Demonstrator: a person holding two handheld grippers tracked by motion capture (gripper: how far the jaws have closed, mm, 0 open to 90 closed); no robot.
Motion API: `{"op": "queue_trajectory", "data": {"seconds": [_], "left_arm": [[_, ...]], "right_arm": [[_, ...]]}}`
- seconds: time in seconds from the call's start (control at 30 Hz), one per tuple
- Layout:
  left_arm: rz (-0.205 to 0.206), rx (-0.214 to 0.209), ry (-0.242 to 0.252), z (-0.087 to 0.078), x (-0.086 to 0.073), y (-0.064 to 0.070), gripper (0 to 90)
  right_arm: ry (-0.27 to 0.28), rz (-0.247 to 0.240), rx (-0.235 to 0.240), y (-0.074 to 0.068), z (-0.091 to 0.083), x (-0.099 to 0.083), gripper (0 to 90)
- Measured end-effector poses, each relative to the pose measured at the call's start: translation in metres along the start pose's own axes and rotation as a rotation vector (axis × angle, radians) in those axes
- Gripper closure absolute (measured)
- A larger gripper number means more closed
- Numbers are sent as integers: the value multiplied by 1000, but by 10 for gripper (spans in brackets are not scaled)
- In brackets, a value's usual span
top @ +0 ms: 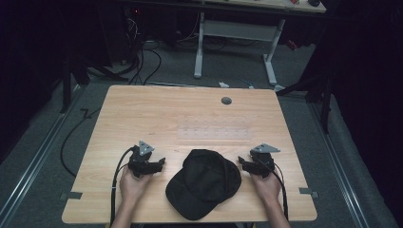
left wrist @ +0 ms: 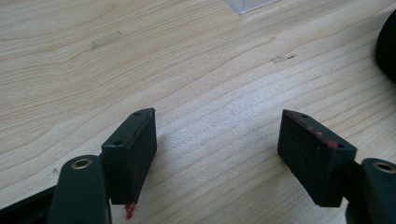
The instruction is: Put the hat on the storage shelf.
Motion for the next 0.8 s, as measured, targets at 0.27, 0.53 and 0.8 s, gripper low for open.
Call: {"op": "queue_trajectory", "data": {"seconds": [0.27,0.53,0.8], "left_arm": [[0,2,3,0,0,0,286],[-2,5,3,0,0,0,286],[-9,5,4,-1,0,-1,286]], "right_arm": [[0,1,1,0,0,0,402],[0,3,1,0,0,0,401],[-1,5,-2,0,0,0,391]]}}
Point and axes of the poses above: each handheld gripper's, and its own axes: z roughly forward along the jaws, x roughly out of its top, y roughly to its right, the point moved 1 cm from there along z, roughly forward along the jaws, and after that the axes turned 10 degrees about -y, right-handed, at the moved point
